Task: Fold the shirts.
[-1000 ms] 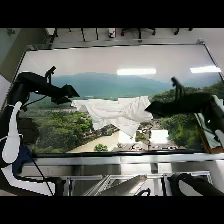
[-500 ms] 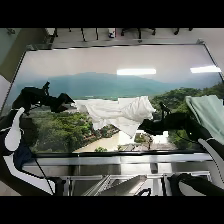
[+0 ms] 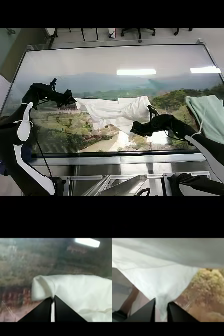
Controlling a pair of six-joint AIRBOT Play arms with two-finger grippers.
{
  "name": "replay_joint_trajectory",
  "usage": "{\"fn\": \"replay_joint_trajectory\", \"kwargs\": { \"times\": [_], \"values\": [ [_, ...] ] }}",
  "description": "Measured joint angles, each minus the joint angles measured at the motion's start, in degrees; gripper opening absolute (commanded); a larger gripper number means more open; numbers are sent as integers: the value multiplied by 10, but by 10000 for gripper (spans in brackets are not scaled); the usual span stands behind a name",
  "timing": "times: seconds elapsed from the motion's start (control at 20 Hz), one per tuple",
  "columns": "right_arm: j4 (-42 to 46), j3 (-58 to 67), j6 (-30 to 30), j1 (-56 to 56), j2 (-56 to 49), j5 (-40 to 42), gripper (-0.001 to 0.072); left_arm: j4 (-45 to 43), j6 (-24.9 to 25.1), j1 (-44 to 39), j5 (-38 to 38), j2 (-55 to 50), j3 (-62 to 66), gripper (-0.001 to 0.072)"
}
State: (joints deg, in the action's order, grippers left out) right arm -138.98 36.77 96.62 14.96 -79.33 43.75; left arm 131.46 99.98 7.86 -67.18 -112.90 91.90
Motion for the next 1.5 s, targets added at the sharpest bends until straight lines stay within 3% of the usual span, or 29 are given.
{"fn": "replay_joint_trajectory", "kwargs": {
  "times": [0.2, 0.4, 0.65, 0.9, 1.2, 1.5],
  "values": [
    [12, 28, 7, 11, 0, -17, 18, 11, 0, -7, -22, -4, 12, 14],
    [7, 156, 30, -26, 93, 27, 18, 55, 0, -10, -37, 75, 28, 14],
    [10, 532, 48, -165, 239, 90, 17, 95, -14, -5, 15, 278, 186, 13],
    [14, 839, 43, -314, 280, 115, 17, 95, -34, -4, 175, 491, 285, 13],
    [2, 894, 33, -360, 289, 139, 17, 79, -39, -3, 285, 660, 189, 13],
    [-8, 834, 49, -332, 280, 144, 17, 79, -40, -21, 255, 619, 217, 13]
  ]
}}
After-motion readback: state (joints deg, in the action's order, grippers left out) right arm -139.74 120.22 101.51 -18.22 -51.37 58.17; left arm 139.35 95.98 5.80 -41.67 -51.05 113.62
